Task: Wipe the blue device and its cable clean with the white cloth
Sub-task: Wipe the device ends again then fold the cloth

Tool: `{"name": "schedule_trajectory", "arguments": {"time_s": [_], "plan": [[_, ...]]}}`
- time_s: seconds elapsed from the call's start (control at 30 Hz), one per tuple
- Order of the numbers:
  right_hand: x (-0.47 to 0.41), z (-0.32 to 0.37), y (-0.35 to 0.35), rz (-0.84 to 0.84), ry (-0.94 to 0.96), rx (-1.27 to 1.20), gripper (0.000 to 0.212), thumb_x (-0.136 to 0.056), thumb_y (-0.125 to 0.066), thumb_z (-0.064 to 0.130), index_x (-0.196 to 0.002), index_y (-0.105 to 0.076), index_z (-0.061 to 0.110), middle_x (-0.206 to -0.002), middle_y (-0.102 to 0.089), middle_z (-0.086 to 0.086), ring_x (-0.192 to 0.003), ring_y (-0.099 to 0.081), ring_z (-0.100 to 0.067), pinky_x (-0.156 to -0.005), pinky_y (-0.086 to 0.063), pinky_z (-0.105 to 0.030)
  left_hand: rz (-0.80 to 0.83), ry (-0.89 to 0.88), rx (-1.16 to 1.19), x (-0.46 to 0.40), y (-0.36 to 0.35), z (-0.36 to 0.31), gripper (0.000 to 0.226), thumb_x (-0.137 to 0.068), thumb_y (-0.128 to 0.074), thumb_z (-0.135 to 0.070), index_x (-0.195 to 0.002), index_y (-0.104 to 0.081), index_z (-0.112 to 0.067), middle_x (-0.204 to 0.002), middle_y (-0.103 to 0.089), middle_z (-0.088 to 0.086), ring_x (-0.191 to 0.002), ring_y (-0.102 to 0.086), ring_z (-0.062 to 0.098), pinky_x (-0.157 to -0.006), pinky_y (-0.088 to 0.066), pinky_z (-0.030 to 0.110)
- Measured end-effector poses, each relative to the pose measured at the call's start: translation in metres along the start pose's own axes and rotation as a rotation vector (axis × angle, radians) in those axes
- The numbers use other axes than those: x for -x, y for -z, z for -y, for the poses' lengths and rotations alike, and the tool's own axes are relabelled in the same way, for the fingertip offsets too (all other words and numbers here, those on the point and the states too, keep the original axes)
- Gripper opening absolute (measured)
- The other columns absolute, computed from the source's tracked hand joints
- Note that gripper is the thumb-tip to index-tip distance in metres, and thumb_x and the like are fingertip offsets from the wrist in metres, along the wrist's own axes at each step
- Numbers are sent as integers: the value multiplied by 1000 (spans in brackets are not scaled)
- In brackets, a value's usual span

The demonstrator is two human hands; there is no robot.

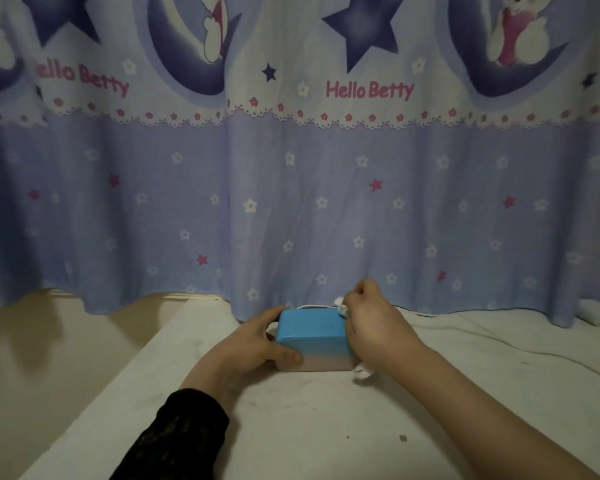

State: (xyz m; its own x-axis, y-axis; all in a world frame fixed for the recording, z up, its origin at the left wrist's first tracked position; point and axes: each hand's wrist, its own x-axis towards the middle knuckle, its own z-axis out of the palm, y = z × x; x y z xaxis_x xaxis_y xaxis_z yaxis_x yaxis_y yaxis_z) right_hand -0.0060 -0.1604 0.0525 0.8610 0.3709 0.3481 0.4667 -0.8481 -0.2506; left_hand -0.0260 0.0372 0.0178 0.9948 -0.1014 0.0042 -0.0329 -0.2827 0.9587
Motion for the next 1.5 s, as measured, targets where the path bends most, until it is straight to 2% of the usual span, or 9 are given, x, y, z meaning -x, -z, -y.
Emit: {"name": "schedule_trajectory", "arguments": {"time_s": [0.23,0.47,0.6,0.8,0.97,1.1,1.2,1.3,1.5], "plan": [[2,22,-14,-33,250,83,33,-97,-38,33,-122,-58,26,-123,-62,5,-112,-47,-22,-98,-34,-31,-18,-3,-29,0,1,0,74,-63,-82,-5,-127,-50,-24,-114,-65,10,-86,-64,15,-60,-53,17],[12,27,-19,-87,91,127,50,-97,-31,36,-141,-32,15,-142,-45,-4,-131,-37,-21,-108,-28,-29,-23,-23,-25,2,-1,-2,72,-65,-80,-4,-128,-51,-23,-111,-66,7,-85,-63,12,-59,-51,13],[16,35,-20,42,270,86,51,-98,-30,34,-145,-27,13,-153,-29,-4,-141,-20,-18,-115,-11,-26,-36,-54,-28,2,-1,-2,63,-69,-73,7,-122,-54,-22,-97,-66,1,-67,-63,-2,-59,-52,12],[16,32,-18,-49,302,71,53,-86,-25,36,-126,-53,15,-129,-58,-3,-120,-49,-21,-100,-36,-29,-37,-59,-37,4,-2,-4,61,-68,-72,9,-120,-55,-19,-96,-67,1,-66,-62,-3,-58,-50,12],[12,31,-26,44,314,104,51,-97,-27,37,-143,-31,16,-151,-34,-2,-140,-23,-19,-115,-11,-28,-42,-71,-55,4,-3,-5,59,-71,-70,7,-119,-54,-23,-93,-67,-4,-70,-62,2,-59,-51,10],[14,30,-27,53,461,-2,62,-86,-18,47,-137,-44,22,-146,-43,2,-136,-34,-17,-114,-20,-29,-45,-108,-119,4,-2,-4,47,-69,-63,19,-97,-61,-18,-74,-67,-16,-68,-62,-6,-59,-47,7],[14,31,-23,-11,390,-4,45,-92,-33,36,-131,-51,21,-137,-52,2,-127,-43,-18,-107,-29,-28,-48,-102,-100,3,-3,-3,51,-70,-66,16,-109,-58,-16,-83,-66,-9,-70,-62,-2,-59,-49,8],[11,33,-22,-25,306,88,43,-98,-32,34,-136,-43,17,-141,-47,0,-130,-36,-19,-109,-22,-28,-31,-79,-90,4,-3,-5,57,-71,-68,11,-111,-55,-28,-88,-65,-7,-66,-62,-1,-58,-49,9],[7,36,-31,53,448,70,61,-89,-12,51,-141,-35,27,-150,-35,4,-140,-24,-18,-115,-12,-37,-92,-71,-167,3,-1,-2,37,-58,-64,-5,-92,-60,-19,-81,-63,-5,-77,-59,8,-59,-48,7]]}}
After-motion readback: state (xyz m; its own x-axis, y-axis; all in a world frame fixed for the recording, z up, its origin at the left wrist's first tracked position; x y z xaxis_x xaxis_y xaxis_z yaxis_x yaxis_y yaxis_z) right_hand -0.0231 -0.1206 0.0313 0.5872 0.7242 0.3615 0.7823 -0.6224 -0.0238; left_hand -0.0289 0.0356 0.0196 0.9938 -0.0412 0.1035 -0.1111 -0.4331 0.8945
